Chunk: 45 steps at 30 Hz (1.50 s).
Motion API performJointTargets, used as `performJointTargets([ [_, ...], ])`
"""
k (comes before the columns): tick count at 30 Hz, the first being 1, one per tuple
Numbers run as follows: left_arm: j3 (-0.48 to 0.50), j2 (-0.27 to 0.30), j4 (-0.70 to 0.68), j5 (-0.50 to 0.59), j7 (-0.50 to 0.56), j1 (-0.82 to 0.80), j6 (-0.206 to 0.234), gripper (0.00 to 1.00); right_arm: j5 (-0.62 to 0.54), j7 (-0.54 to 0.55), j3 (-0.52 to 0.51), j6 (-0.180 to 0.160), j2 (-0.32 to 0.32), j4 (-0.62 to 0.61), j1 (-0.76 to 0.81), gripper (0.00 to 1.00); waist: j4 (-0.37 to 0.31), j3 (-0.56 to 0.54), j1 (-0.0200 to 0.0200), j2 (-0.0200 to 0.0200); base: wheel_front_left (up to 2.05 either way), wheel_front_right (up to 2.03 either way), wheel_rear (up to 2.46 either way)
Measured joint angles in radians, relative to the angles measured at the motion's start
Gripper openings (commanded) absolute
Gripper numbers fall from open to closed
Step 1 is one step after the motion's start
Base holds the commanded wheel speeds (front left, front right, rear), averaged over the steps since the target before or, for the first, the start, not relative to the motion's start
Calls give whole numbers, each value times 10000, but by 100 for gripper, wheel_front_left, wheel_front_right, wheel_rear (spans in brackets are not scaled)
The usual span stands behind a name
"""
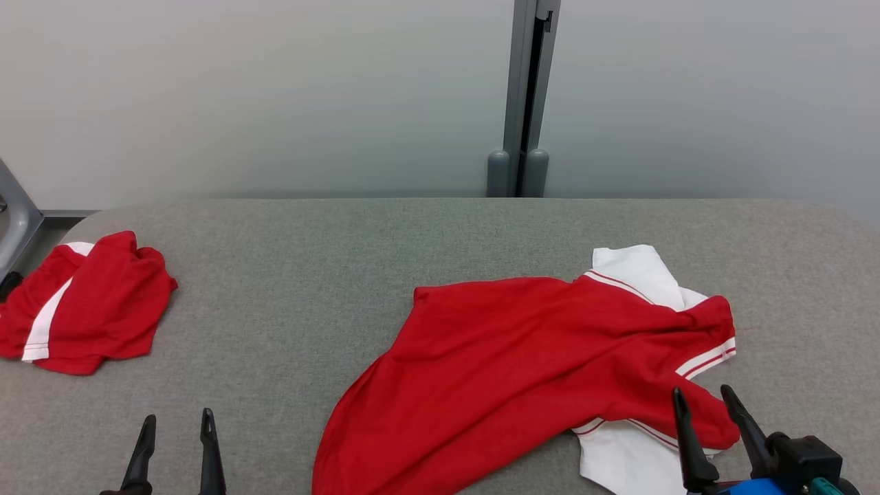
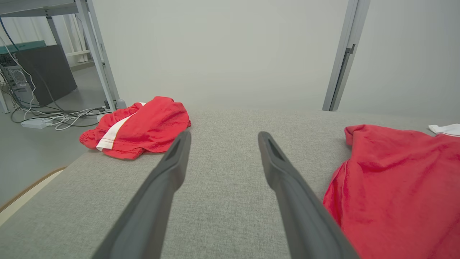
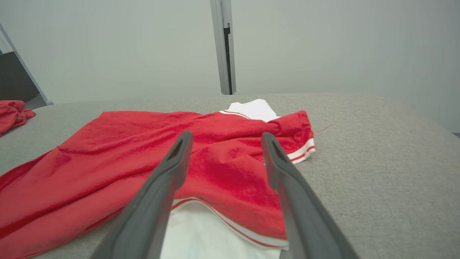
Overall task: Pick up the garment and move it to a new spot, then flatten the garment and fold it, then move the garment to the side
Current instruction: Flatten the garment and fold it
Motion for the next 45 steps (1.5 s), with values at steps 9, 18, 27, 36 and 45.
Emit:
performJointTargets([
  [9,167,-159,36,203,0,-26,-180,100,46,27,54,0,2,-71,57,100,-11,-17,0,0,0,0,0],
  [18,355,-222,92,347,0,-50,-339,100,77,27,46,0,0,-69,85,100,26,-37,0,0,0,0,0],
  [27,410,-311,144,493,0,-58,-441,100,121,25,48,0,0,-33,86,100,41,-33,0,0,0,0,0],
  [36,-355,-502,918,679,0,35,-769,100,82,161,-12,0,0,370,210,100,-42,-6,1,2,0,0,0],
  [45,-1317,-679,1818,545,0,580,-972,100,86,278,-86,0,2,1304,599,100,-43,50,0,2,0,0,0],
])
